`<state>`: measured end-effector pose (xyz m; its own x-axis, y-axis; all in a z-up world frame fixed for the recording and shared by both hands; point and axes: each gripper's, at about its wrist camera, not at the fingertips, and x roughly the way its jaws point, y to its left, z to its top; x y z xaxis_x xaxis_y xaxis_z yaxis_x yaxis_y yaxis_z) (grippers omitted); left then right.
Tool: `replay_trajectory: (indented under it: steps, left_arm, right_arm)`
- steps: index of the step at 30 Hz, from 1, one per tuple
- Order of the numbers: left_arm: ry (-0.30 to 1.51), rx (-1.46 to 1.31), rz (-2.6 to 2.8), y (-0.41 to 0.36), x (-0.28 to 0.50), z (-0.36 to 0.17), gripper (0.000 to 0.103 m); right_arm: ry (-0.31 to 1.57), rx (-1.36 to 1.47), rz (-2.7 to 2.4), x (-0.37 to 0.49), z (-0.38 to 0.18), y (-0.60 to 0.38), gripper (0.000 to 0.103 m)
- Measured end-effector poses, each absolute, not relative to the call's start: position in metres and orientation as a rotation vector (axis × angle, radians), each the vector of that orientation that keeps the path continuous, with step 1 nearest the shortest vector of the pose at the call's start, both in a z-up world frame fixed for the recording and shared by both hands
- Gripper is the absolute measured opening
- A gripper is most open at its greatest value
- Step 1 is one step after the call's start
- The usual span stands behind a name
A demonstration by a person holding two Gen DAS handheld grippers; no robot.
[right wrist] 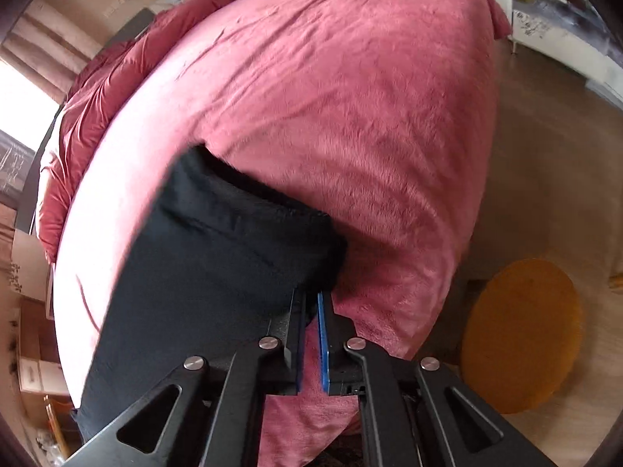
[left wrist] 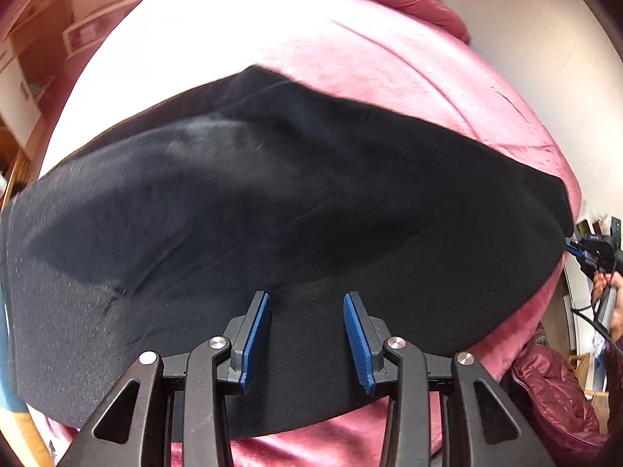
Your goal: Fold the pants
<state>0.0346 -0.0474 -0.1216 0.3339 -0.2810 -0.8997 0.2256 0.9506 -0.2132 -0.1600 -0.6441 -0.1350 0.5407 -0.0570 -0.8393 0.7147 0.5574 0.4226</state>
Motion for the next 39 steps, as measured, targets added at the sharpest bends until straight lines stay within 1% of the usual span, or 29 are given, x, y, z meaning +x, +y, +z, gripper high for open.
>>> replay_trajectory:
  steps: [3,5,6,7,8,9,10,12,15,18,19,22,28,29,33,34,36,39]
  left_arm:
    - [1.166,-0.073,-0.325,-0.036,0.031,-0.117,0.040]
    - [1.145,-0.109,-0.314,-0.022,0.030,-0.110,0.040]
    - [1.133,-0.127,-0.306,-0.015,0.028,-0.106,0.040]
    - [1.115,-0.149,-0.294,-0.006,0.027,-0.102,0.040]
    - [1.096,-0.167,-0.285,0.001,0.026,-0.098,0.040]
    - [1.079,-0.182,-0.275,0.007,0.025,-0.095,0.040]
    - [1.062,-0.195,-0.261,0.015,0.024,-0.092,0.041]
    - [1.032,-0.215,-0.227,0.033,0.023,-0.086,0.041]
    - [0.992,-0.231,-0.184,0.052,0.023,-0.080,0.042]
    - [0.988,-0.244,-0.176,0.067,0.021,-0.081,0.044]
    - [0.985,-0.238,-0.181,0.069,0.019,-0.081,0.044]
    - [0.969,-0.213,-0.213,0.064,0.016,-0.075,0.044]
    - [0.960,-0.162,-0.270,0.051,0.014,-0.079,0.044]
    - [0.962,-0.160,-0.275,0.040,0.019,-0.082,0.044]
    - [0.973,-0.167,-0.286,0.039,0.028,-0.087,0.044]
    - [0.974,-0.169,-0.292,0.039,0.035,-0.088,0.044]
    - [0.976,-0.169,-0.298,0.034,0.040,-0.089,0.044]
    - [0.975,-0.161,-0.297,0.036,0.043,-0.090,0.044]
  right_arm:
    - [0.875,0.838,-0.541,-0.160,-0.120,-0.643,0.008]
    - [0.854,0.756,-0.574,-0.160,-0.098,-0.636,0.011]
    - [0.846,0.726,-0.572,-0.160,-0.091,-0.631,0.015]
    - [0.840,0.682,-0.546,-0.155,-0.080,-0.622,0.024]
    - [0.838,0.654,-0.501,-0.151,-0.071,-0.615,0.029]
    - [0.840,0.627,-0.420,-0.141,-0.062,-0.599,0.039]
    - [0.847,0.606,-0.358,-0.134,-0.058,-0.587,0.046]
    - [0.876,0.545,-0.225,-0.109,-0.049,-0.551,0.050]
    - [0.936,0.503,0.020,-0.062,-0.049,-0.484,0.050]
    - [1.003,0.444,0.241,-0.012,-0.054,-0.407,0.048]
    - [1.023,0.425,0.309,0.003,-0.055,-0.381,0.044]
    - [1.073,0.349,0.477,0.045,-0.057,-0.304,0.038]
    - [1.173,0.234,0.631,0.116,-0.075,-0.200,0.037]
    - [1.196,0.225,0.646,0.124,-0.081,-0.187,0.037]
    - [1.278,0.144,0.652,0.156,-0.112,-0.154,0.037]
    - [1.294,0.126,0.656,0.163,-0.122,-0.153,0.029]
    - [1.299,0.082,0.677,0.164,-0.126,-0.143,0.007]
    - [1.191,0.062,0.687,0.159,-0.103,-0.134,0.005]
